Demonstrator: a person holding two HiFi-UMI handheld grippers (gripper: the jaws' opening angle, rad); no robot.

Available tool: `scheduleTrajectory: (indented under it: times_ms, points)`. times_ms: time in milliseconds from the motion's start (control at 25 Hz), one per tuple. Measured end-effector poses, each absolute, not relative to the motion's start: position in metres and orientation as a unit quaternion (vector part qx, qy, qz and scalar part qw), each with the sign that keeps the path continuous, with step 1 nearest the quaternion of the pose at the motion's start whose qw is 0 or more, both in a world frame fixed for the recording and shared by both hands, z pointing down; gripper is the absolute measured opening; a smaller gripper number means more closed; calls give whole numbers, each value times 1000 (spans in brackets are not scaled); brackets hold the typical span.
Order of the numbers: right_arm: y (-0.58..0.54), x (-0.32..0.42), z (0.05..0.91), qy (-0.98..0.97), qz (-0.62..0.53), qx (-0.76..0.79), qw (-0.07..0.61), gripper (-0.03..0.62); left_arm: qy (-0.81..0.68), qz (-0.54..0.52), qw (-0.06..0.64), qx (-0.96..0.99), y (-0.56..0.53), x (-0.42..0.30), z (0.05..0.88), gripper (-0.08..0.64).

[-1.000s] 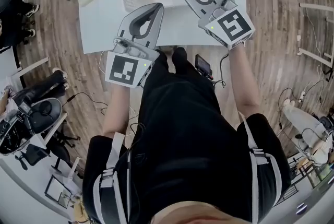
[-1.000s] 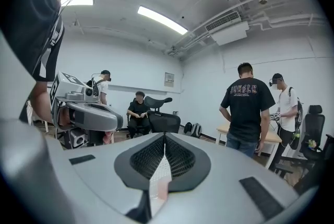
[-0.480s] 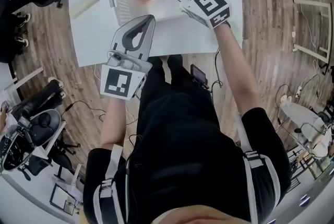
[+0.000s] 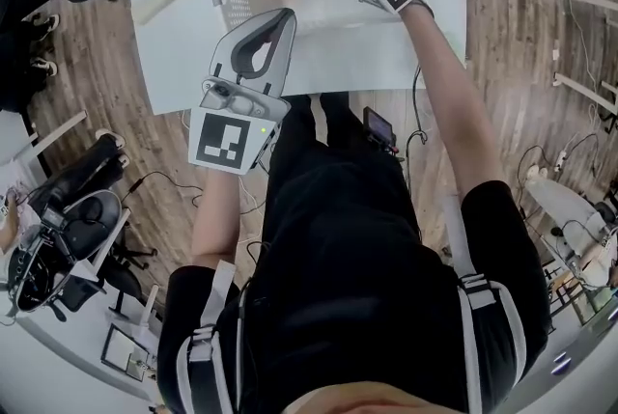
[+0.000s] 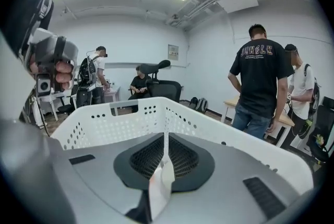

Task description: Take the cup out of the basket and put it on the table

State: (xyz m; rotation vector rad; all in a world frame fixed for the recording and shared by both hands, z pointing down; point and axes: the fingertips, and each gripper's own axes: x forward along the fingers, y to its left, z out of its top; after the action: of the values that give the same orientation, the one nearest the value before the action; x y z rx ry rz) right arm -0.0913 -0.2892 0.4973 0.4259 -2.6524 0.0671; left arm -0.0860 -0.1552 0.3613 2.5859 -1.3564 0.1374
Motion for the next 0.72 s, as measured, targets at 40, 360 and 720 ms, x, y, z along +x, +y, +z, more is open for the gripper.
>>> scheduleTrajectory:
  times_ms: [40,360,720]
  points:
    - [-289,-91,505,-960,24,152,235,21,-462,46,110,879,-157,-87,362,17]
    - [-289,-93,551,-949,26,134,284,30,-464,45,104,879,-166,-95,366,17]
    - [-285,-94,593,-929,1,90,360,106,-467,46,103,877,-168,-95,370,18]
